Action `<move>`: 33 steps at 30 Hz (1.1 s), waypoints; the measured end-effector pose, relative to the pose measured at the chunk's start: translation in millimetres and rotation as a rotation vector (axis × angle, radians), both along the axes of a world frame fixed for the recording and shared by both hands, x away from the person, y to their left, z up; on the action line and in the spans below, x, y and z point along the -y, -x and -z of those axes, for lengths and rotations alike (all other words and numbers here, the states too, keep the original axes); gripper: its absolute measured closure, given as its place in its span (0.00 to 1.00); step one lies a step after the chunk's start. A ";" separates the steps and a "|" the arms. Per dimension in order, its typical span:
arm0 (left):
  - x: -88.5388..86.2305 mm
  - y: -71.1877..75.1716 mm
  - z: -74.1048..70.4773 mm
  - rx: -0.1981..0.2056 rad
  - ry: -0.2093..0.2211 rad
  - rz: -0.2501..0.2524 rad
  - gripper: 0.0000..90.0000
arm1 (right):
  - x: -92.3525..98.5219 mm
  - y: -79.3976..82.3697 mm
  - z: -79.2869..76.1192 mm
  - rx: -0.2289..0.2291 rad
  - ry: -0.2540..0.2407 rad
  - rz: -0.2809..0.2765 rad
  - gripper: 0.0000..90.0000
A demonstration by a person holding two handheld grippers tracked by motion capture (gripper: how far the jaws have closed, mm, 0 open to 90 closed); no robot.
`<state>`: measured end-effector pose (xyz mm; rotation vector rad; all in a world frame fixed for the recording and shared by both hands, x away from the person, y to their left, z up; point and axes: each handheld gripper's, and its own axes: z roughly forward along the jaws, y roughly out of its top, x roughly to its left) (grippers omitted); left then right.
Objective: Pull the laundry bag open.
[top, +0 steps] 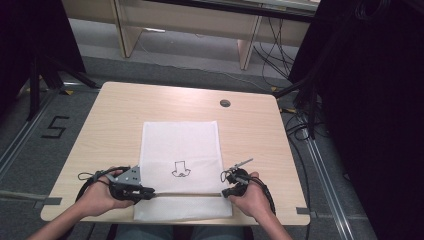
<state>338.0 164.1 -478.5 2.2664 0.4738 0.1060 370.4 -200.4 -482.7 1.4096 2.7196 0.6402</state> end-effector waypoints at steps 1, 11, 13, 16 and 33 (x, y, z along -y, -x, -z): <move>-0.3 -0.2 -0.1 -0.003 -0.001 0.002 0.90 | 0.0 0.1 0.0 0.000 0.000 0.000 1.00; -5.0 0.4 -0.4 -0.005 0.008 0.002 0.90 | -0.4 1.0 -0.7 -0.009 0.000 0.019 1.00; -4.3 1.6 0.0 -0.008 0.019 -0.007 0.90 | -0.4 1.2 -0.7 -0.008 0.000 0.019 1.00; -5.4 1.7 -0.2 -0.006 0.024 -0.013 0.90 | -0.4 1.2 -0.7 -0.008 0.000 0.020 1.00; -18.9 3.8 0.3 -0.014 0.029 -0.031 0.90 | -0.3 1.0 -0.7 -0.008 0.000 0.020 1.00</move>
